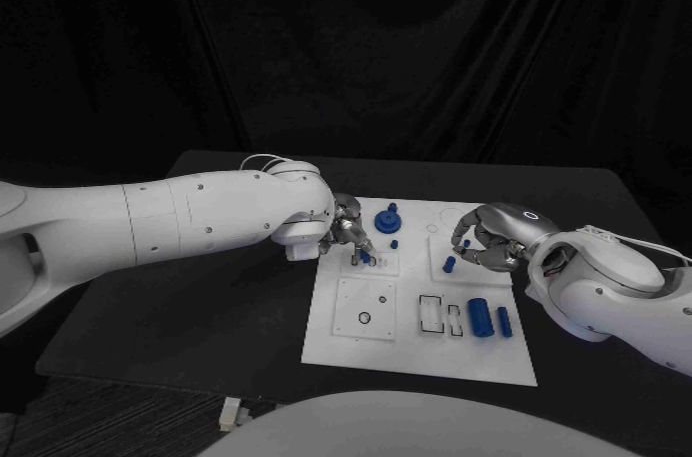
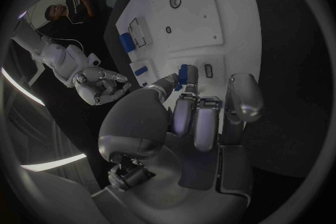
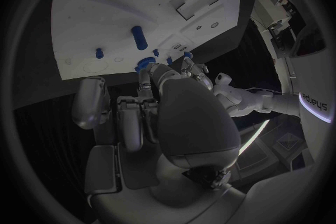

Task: Assemble the parts on the task board

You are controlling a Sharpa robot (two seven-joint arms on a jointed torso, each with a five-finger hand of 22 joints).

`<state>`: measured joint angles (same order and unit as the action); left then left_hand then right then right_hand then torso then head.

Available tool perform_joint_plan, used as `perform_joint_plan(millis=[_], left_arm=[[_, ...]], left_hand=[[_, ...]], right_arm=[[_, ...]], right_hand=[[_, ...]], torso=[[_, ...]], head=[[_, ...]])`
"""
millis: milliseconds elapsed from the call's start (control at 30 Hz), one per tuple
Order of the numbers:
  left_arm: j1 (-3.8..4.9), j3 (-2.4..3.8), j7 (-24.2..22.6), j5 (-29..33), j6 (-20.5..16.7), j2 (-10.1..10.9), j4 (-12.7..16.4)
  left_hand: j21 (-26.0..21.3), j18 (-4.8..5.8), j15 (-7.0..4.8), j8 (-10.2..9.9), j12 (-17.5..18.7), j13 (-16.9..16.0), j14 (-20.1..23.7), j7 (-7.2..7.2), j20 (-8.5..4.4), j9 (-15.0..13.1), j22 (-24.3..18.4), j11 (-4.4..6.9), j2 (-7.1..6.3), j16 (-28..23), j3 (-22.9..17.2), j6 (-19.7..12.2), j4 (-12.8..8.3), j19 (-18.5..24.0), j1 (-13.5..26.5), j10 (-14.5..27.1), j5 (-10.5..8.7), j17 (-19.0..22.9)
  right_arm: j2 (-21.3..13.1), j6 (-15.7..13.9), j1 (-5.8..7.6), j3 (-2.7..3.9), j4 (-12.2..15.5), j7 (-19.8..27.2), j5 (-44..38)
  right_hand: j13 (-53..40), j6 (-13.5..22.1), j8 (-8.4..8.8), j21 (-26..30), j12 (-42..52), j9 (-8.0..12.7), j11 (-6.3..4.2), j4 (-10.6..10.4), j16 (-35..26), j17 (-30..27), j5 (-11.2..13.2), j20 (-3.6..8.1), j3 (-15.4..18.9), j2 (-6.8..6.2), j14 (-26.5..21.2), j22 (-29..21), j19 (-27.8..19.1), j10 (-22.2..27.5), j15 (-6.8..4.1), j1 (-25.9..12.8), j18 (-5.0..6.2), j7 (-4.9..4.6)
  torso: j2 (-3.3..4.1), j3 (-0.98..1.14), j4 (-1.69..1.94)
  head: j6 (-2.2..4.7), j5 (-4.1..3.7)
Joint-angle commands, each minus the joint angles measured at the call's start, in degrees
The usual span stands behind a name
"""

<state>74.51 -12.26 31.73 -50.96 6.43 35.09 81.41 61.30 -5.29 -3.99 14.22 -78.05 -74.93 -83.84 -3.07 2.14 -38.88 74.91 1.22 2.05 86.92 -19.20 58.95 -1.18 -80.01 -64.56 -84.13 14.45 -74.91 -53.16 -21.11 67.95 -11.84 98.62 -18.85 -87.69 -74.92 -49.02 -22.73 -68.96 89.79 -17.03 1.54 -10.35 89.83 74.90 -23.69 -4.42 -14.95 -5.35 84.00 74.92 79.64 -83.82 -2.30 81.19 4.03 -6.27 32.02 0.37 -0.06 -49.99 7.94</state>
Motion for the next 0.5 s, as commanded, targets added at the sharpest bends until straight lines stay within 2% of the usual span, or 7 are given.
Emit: perform_joint_plan(millis=[33,233,333,500], left_arm=[[-0.09,0.05,-1.52,0.20,-5.69,0.52,1.42],[-0.38,0.04,-1.75,-3.18,-8.10,0.94,2.44],[-1.02,0.03,-1.73,-5.53,-8.99,0.98,2.48],[-2.55,0.03,-1.70,-8.52,-10.87,0.86,2.20]], left_hand=[[-0.37,0.18,-0.42,0.25,0.32,-5.30,-4.66,0.34,-0.03,-0.09,8.34,0.44,-0.20,-0.41,-5.93,0.05,-5.49,0.00,0.65,-0.16,-0.43,-12.23],[-0.83,0.12,-0.38,0.25,0.75,-4.96,-4.54,0.31,-0.01,-0.31,8.24,0.40,-0.14,-0.71,-5.29,-0.27,-4.20,0.18,1.23,-0.03,-0.53,-12.01],[-1.13,0.07,-0.37,0.23,0.98,-4.78,-4.48,0.31,-0.01,-0.34,8.18,0.39,-0.12,-0.85,-5.18,-0.34,-3.97,0.30,1.29,0.07,-0.64,-11.90],[-1.20,0.07,-0.36,0.20,1.02,-4.76,-4.47,0.29,0.00,-0.36,8.16,0.37,-0.04,-0.87,-5.06,-0.44,-3.66,0.33,1.36,0.09,-0.70,-11.89]], right_arm=[[-0.26,-1.68,-0.27,0.03,0.11,-0.09,-0.45],[-0.55,-3.56,-0.48,0.03,0.58,0.83,-0.91],[-0.69,-4.50,-0.53,0.03,0.92,1.28,-1.09],[-0.89,-5.46,-0.58,0.03,1.37,1.77,-1.20]], right_hand=[[-15.08,-0.47,-0.37,0.15,0.21,-0.07,0.16,-0.05,0.17,15.10,0.25,-0.05,-0.31,-0.44,6.00,8.30,-0.37,-6.18,0.43,-0.34,0.85,0.12],[-15.08,-0.47,-0.38,0.24,0.21,-0.09,0.15,0.04,0.17,15.10,0.23,-0.04,-0.36,-0.60,6.00,8.28,-0.40,-6.18,0.42,-0.26,0.86,0.12],[-15.08,-0.47,-0.39,0.24,0.21,-0.09,0.15,0.07,0.17,15.10,0.22,-0.04,-0.36,-0.68,6.00,8.29,-0.39,-6.18,0.41,-0.24,0.86,0.12],[-15.08,-0.47,-0.39,0.23,0.21,-0.10,0.16,0.07,0.17,15.10,0.23,-0.03,-0.36,-0.72,6.00,8.29,-0.38,-6.18,0.41,-0.24,0.85,0.12]], torso=[[0.06,0.00,-0.06],[0.02,0.01,-0.08],[0.04,0.01,-0.09],[0.03,0.01,-0.07]], head=[[-0.01,-0.03],[-0.01,-0.04],[-0.01,-0.10],[-0.01,-0.23]])
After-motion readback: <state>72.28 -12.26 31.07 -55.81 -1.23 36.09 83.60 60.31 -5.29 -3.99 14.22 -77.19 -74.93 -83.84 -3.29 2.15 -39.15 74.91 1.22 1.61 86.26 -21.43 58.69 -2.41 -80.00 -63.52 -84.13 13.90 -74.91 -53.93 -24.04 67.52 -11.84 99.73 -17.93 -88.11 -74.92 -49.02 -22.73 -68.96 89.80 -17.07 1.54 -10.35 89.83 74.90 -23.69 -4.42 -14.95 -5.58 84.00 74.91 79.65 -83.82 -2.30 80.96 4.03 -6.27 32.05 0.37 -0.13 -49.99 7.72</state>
